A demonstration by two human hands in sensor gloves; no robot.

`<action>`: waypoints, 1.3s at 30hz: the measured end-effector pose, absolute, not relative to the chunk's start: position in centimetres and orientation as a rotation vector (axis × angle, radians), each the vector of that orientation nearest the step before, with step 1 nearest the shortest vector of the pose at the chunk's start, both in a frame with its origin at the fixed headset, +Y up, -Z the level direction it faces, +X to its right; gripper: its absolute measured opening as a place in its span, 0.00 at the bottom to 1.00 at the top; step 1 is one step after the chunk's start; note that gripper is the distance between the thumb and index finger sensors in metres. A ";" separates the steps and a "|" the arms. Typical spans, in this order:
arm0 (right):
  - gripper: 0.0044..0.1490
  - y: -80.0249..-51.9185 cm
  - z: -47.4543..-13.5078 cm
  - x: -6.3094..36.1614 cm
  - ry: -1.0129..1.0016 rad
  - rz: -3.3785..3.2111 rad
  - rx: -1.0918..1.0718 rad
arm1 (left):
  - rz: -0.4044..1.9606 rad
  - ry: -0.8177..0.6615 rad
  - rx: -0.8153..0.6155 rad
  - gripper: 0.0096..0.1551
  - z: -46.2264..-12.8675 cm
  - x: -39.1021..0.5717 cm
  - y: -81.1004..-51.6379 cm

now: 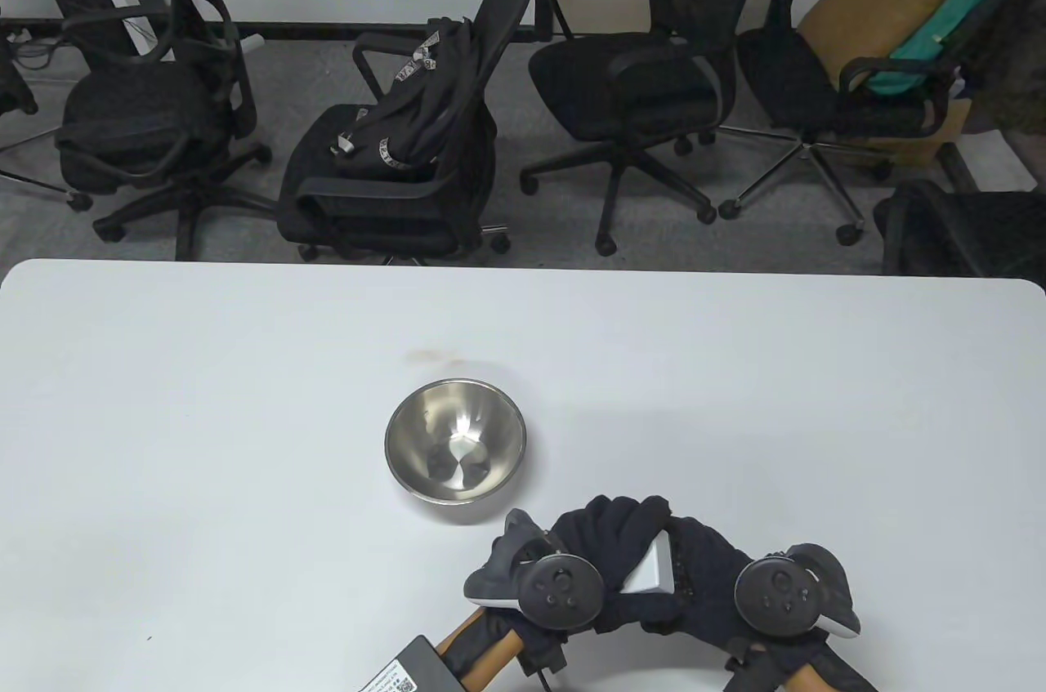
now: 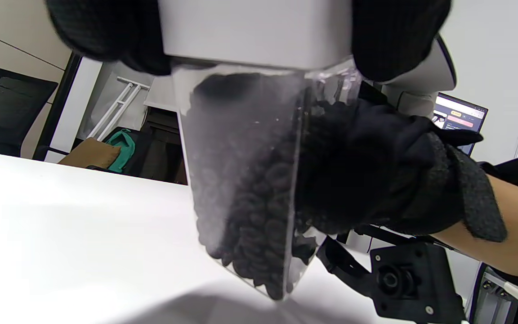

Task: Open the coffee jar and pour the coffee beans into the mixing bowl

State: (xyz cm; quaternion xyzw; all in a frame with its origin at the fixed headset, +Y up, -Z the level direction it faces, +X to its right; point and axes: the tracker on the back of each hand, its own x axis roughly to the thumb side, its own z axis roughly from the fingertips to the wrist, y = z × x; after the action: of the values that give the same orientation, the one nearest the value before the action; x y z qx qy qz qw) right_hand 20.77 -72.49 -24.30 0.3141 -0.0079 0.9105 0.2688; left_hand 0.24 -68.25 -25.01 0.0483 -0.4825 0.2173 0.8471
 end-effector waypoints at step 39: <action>0.62 -72.3 -23.7 20.2 -0.249 2.717 0.776 | 0.785 -0.508 -0.213 0.63 -26.6 -0.6 -69.5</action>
State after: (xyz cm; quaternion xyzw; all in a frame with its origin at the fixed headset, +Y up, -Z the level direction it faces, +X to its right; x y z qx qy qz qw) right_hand 20.17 -72.29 -23.73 0.2703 -0.0867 0.9467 0.1522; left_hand -0.59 -69.50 -26.58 -0.1022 -0.2446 0.3776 0.8872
